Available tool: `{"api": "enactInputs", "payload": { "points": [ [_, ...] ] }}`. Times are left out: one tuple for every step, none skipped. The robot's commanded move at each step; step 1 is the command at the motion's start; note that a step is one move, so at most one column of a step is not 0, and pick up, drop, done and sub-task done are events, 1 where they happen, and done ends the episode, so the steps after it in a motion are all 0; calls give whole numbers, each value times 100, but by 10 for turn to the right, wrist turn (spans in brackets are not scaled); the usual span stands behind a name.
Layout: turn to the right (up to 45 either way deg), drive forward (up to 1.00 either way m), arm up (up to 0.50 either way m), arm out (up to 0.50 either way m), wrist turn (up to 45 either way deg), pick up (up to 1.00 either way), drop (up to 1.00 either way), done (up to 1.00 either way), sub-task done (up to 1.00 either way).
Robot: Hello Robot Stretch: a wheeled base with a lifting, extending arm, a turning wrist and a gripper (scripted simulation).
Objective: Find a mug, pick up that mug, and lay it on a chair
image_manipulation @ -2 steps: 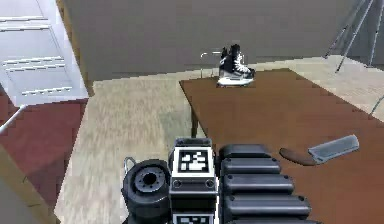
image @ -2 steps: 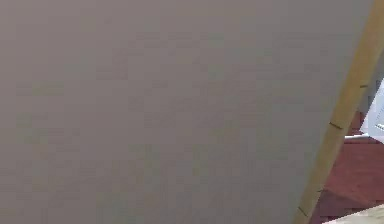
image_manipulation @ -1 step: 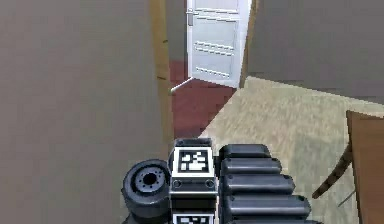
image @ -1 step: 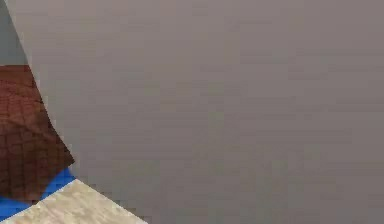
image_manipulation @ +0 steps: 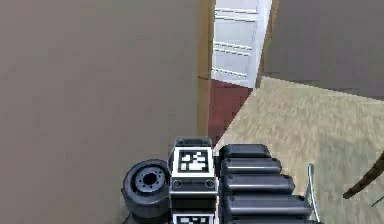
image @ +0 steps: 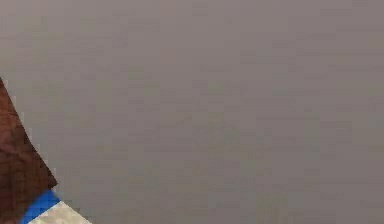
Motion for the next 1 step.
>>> {"api": "enactInputs", "payload": {
  "points": [
    [-450, 0, 0, 0, 0, 0, 0, 0, 0]
  ]
}}
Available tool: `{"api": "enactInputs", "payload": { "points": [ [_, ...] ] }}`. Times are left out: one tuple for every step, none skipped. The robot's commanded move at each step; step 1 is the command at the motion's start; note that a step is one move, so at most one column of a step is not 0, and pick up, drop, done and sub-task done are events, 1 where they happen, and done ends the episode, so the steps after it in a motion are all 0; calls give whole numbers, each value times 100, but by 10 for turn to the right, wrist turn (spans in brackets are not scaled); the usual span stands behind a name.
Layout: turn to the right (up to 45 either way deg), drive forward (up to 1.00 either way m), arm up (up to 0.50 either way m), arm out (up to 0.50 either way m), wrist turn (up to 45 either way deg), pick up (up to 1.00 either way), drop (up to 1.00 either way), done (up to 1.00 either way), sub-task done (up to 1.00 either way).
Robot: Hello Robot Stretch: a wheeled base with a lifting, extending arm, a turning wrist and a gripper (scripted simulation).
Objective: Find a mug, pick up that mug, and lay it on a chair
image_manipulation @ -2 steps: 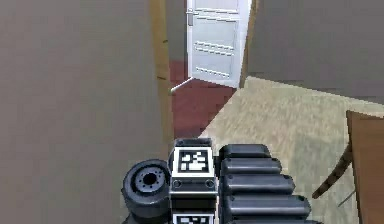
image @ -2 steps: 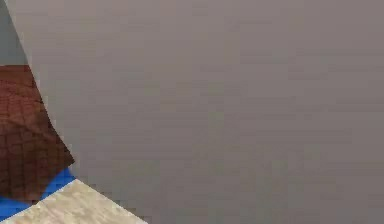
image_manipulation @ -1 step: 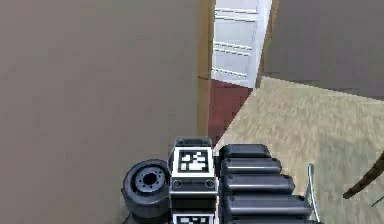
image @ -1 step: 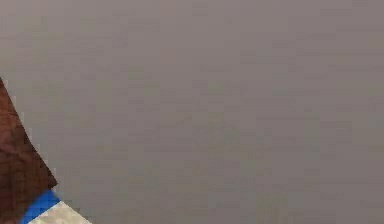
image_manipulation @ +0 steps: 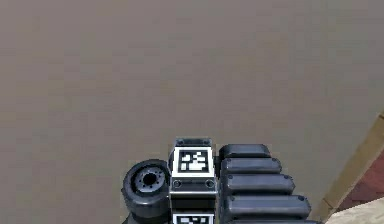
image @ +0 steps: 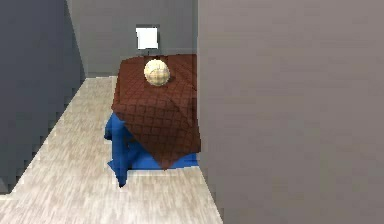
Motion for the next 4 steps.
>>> {"api": "enactInputs", "payload": {
  "points": [
    [-90, 0, 0, 0, 0, 0, 0, 0, 0],
    [0, 5, 0, 0, 0, 0, 0, 0, 0],
    [150, 0, 0, 0, 0, 0, 0, 0, 0],
    [-150, 0, 0, 0, 0, 0, 0, 0, 0]
  ]
}}
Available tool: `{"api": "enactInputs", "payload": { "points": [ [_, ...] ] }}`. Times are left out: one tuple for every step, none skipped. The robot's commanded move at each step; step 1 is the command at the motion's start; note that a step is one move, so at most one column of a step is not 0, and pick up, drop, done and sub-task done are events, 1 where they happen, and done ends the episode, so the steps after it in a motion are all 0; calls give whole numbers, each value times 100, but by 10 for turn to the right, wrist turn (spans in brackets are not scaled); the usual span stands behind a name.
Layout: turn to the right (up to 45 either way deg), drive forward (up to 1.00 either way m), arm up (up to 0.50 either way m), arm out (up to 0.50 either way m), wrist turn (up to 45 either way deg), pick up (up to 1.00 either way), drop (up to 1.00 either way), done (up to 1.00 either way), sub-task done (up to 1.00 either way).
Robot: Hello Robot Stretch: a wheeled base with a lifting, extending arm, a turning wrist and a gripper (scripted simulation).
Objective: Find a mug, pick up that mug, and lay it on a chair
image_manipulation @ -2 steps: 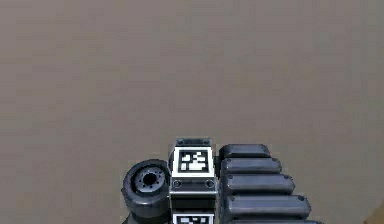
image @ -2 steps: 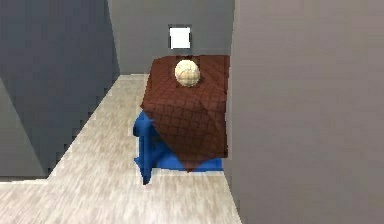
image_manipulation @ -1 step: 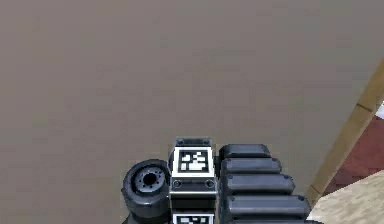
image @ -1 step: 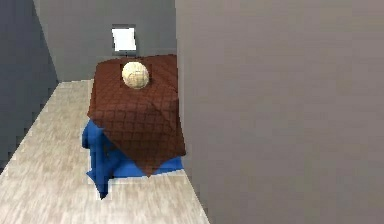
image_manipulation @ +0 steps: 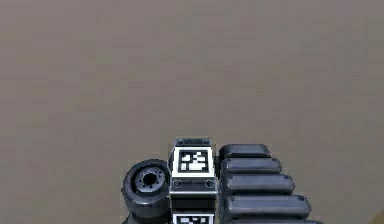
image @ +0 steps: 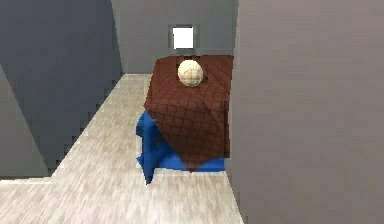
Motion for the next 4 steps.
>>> {"api": "enactInputs", "payload": {
  "points": [
    [150, 0, 0, 0, 0, 0, 0, 0, 0],
    [-120, 0, 0, 0, 0, 0, 0, 0, 0],
    [120, 0, 0, 0, 0, 0, 0, 0, 0],
    [450, 0, 0, 0, 0, 0, 0, 0, 0]
  ]
}}
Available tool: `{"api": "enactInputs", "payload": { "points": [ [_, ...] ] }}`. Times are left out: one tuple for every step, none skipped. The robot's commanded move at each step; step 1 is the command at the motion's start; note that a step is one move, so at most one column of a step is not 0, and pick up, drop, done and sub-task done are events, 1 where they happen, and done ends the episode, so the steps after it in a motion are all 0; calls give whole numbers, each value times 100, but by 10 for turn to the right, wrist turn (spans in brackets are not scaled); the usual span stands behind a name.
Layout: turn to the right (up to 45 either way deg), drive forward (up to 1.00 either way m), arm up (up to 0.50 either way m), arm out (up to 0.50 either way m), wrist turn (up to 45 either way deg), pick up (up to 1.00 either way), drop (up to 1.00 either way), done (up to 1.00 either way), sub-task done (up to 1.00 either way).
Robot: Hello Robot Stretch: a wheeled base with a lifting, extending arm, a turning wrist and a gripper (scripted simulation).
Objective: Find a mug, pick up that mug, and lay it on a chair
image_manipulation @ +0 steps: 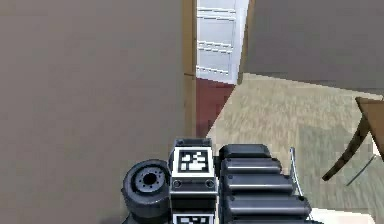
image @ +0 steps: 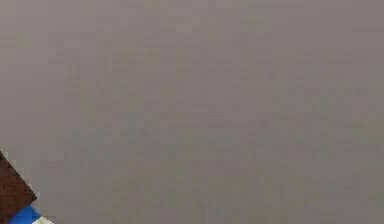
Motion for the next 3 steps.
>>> {"api": "enactInputs", "payload": {
  "points": [
    [450, 0, 0, 0, 0, 0, 0, 0, 0],
    [450, 0, 0, 0, 0, 0, 0, 0, 0],
    [90, 0, 0, 0, 0, 0, 0, 0, 0]
  ]
}}
